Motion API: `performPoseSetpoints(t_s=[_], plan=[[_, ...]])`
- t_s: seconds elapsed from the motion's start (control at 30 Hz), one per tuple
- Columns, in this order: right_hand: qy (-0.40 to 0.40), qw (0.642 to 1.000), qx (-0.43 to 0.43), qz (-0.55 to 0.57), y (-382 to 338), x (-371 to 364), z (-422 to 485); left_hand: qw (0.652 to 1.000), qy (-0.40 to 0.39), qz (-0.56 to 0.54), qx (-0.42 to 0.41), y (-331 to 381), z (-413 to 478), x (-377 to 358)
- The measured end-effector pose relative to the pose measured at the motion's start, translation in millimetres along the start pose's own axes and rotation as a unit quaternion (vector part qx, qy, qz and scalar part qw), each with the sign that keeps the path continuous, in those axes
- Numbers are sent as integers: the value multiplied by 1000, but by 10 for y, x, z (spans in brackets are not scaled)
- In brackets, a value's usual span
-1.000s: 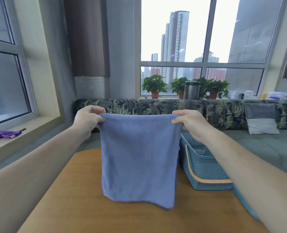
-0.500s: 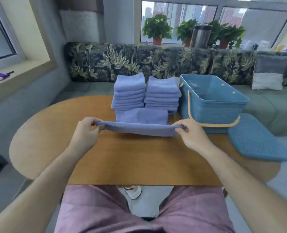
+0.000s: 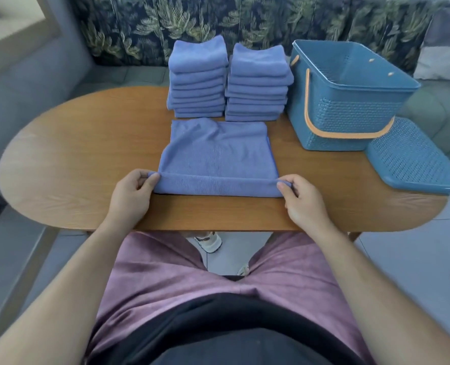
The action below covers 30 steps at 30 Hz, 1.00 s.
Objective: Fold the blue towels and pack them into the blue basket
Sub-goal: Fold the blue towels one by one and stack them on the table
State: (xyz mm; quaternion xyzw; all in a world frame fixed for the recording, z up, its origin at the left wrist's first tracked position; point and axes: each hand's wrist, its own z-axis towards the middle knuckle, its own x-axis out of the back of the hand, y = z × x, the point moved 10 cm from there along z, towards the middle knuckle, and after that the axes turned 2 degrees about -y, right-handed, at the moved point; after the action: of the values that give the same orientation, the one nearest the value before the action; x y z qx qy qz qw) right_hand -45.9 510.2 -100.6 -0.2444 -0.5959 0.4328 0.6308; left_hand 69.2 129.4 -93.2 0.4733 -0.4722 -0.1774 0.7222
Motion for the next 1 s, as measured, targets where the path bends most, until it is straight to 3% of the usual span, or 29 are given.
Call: performPoseSetpoints(t_s=[0.23,0.33,0.4,0.5,0.57,0.67,0.8,0.87,0.93,1.0], plan=[[41,999,-21,10,-84,115,-48,999,15,19,-47,131,-63,25],[59,978,115,-162,-384,51,-81,967,31,157,-199,462,-132,-70],[20,953,158,-257,-521,-177,-95,932,-14,239,-271,607,-199,-355],[-135,931,107,-320,-390,-597,-136,906,-144,322,-236,405,-229,-781],[-178,917,95,-345,-310,-684,-179,899,-179,342,-206,294,-226,-829],[-148,922,92,-347,-331,-558,-196,895,-123,348,-249,526,-243,-679],[-18,919,184,-348,-648,-319,-333,898,-51,306,-313,820,-360,-596],[9,921,208,-329,-728,-282,-348,898,-45,293,-327,779,-378,-645],[-22,927,194,-320,-663,-372,-252,900,-85,311,-294,602,-346,-768],[-112,918,149,-349,-486,-584,-165,906,-159,321,-226,377,-316,-869]])
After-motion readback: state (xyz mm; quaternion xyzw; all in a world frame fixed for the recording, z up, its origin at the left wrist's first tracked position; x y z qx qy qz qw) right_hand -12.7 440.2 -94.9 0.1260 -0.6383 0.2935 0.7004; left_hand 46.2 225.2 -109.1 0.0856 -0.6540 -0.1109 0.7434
